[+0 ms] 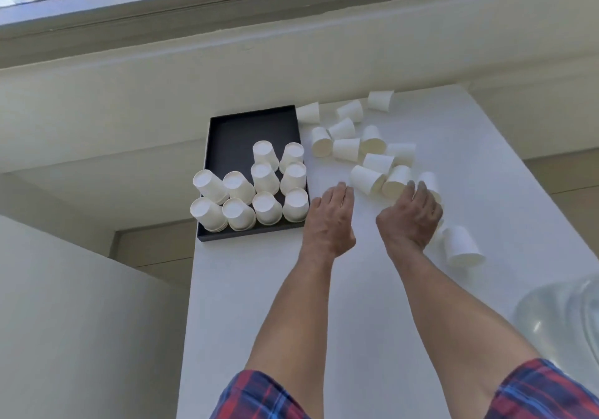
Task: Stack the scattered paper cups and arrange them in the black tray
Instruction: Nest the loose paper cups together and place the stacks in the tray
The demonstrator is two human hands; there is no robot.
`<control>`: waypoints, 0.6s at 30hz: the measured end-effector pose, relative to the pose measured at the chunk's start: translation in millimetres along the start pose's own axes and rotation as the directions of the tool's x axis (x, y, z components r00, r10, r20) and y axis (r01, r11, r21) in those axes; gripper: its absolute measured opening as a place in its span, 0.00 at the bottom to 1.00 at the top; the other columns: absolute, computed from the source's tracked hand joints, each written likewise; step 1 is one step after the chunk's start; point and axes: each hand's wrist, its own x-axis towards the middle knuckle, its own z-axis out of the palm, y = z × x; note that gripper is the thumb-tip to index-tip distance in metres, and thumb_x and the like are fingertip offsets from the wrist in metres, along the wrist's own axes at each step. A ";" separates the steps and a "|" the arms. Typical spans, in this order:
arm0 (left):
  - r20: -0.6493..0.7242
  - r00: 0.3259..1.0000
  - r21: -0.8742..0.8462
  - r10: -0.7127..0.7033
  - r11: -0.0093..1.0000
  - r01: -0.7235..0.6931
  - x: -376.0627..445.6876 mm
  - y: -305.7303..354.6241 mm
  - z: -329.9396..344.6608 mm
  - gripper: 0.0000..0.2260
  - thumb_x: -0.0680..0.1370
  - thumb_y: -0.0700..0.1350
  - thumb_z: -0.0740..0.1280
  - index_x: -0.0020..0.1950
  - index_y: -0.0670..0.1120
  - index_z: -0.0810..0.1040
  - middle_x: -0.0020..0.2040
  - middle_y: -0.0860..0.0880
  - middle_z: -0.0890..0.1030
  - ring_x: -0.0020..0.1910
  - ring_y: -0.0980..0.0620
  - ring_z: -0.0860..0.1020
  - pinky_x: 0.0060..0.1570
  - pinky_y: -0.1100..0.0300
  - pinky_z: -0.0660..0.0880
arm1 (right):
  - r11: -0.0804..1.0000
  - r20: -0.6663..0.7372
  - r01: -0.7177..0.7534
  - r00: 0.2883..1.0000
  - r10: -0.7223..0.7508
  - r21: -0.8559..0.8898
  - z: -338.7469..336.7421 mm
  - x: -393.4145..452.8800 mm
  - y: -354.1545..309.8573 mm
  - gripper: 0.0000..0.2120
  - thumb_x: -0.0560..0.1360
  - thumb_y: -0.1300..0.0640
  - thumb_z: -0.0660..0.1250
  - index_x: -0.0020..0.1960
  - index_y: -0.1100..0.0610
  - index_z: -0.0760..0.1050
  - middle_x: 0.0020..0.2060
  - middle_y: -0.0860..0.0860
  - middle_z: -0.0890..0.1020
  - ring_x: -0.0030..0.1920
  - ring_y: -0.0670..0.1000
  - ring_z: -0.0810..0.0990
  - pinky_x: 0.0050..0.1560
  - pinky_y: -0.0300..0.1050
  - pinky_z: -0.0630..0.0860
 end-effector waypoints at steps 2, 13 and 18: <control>0.032 0.999 0.001 0.017 1.000 -0.017 -8.5 14.8 7.8 0.34 0.74 0.41 0.66 0.80 0.42 0.61 0.80 0.45 0.64 0.76 0.44 0.65 0.68 0.50 0.66 | 0.993 0.095 -0.081 0.991 0.089 -0.088 -2.3 -0.6 17.2 0.29 0.69 0.60 0.64 0.69 0.63 0.68 0.66 0.59 0.74 0.68 0.62 0.70 0.64 0.56 0.67; 0.143 0.989 0.011 0.034 0.999 -0.036 -32.6 54.4 34.8 0.35 0.77 0.45 0.67 0.82 0.45 0.56 0.79 0.45 0.62 0.74 0.43 0.65 0.70 0.50 0.65 | 0.959 0.299 0.193 0.946 -0.126 -0.208 1.1 -12.0 65.7 0.23 0.75 0.42 0.67 0.66 0.51 0.71 0.58 0.54 0.74 0.56 0.57 0.75 0.57 0.50 0.69; 0.194 0.981 0.017 0.006 1.000 -0.010 -34.2 64.9 41.7 0.38 0.79 0.48 0.68 0.83 0.47 0.51 0.81 0.45 0.57 0.74 0.43 0.65 0.70 0.50 0.65 | 0.954 0.390 0.241 0.908 -0.157 -0.178 3.8 -14.7 68.1 0.27 0.74 0.47 0.63 0.73 0.48 0.65 0.56 0.55 0.77 0.55 0.58 0.76 0.55 0.51 0.69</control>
